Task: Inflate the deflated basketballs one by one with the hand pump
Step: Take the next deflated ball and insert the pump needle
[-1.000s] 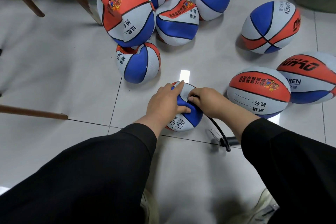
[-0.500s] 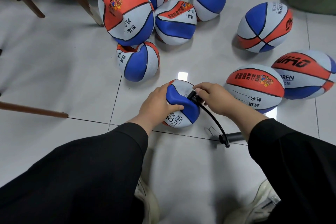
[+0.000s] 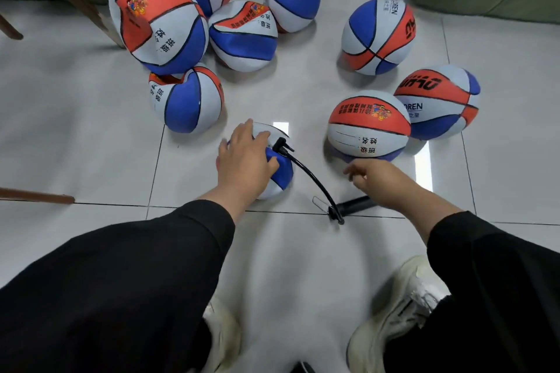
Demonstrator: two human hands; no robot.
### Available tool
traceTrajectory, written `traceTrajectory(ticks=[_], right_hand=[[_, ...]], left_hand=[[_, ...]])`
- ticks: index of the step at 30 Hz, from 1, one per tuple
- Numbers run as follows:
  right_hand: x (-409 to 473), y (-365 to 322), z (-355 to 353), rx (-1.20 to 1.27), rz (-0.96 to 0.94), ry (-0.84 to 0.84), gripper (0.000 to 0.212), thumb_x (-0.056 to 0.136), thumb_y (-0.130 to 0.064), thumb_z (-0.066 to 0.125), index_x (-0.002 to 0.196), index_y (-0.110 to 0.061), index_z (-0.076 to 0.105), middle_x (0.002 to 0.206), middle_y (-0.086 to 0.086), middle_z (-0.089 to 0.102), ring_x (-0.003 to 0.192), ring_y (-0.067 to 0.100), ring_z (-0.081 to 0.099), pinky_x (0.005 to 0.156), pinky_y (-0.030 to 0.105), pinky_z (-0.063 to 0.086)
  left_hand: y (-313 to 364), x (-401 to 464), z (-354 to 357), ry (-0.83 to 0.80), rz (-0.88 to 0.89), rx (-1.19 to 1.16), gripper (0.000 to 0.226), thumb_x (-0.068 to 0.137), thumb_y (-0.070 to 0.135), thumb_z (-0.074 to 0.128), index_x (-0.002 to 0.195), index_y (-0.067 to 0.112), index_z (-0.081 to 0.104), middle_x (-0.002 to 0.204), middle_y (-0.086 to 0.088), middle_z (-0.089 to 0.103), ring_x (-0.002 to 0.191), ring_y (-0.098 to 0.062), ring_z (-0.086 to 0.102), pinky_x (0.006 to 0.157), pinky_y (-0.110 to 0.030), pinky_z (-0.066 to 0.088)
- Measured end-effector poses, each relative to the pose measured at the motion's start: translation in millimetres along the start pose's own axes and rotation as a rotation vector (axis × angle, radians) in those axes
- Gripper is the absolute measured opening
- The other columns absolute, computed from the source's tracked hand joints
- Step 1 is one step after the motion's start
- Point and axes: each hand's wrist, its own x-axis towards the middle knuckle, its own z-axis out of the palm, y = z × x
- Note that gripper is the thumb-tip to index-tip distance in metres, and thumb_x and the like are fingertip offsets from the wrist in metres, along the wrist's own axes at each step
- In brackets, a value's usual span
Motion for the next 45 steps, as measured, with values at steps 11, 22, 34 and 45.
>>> traceTrajectory(ticks=[11,22,34,45], right_hand=[[-8.7,67.7,65.3,-0.669,0.095,-0.024,0.040,0.090,-0.006,0.056,0.124,-0.027,0.056,0.118,0.000,0.053,0.119,0.027,0.051,0.109,0.057,0.033],[-24.5,-15.4,-8.4,-0.524,-0.067,-0.319,0.033,0.091,-0.046,0.071,0.109,-0.021,0.058,0.096,-0.001,0.059,0.089,0.023,0.057,0.067,0.034,0.039],[-117.3,-172.8,-63.9,-0.692,-0.312,-0.265,0.020,0.099,-0.017,0.051,0.114,-0.014,0.063,0.096,0.005,0.065,0.084,0.025,0.062,0.066,0.032,0.047],[-192.1,-176.9,-97.2,-0.091,-0.301,-0.123,0.045,0.092,-0.027,0.062,0.135,-0.036,0.051,0.099,-0.005,0.064,0.071,0.012,0.064,0.057,0.022,0.049]], left_hand=[[20.9,-26.2,16.1,0.200,-0.062,-0.106,0.049,0.096,0.028,0.068,0.142,0.018,0.058,0.161,-0.011,0.035,0.146,-0.032,0.033,0.117,-0.046,0.028],[78.0,-85.8,14.8,0.216,-0.092,-0.445,0.055,0.107,0.041,0.049,0.060,0.014,0.047,0.056,-0.003,0.050,0.064,-0.034,0.050,0.062,-0.044,0.044],[113.7,-94.9,-51.6,-0.145,-0.917,-1.835,0.034,0.103,0.040,0.061,0.124,0.013,0.065,0.106,-0.014,0.074,0.086,-0.033,0.073,0.066,-0.043,0.061],[97.8,-105.0,-108.3,0.060,-0.958,-2.008,0.040,0.099,0.044,0.066,0.121,0.012,0.059,0.100,-0.013,0.069,0.085,-0.028,0.071,0.078,-0.041,0.065]])
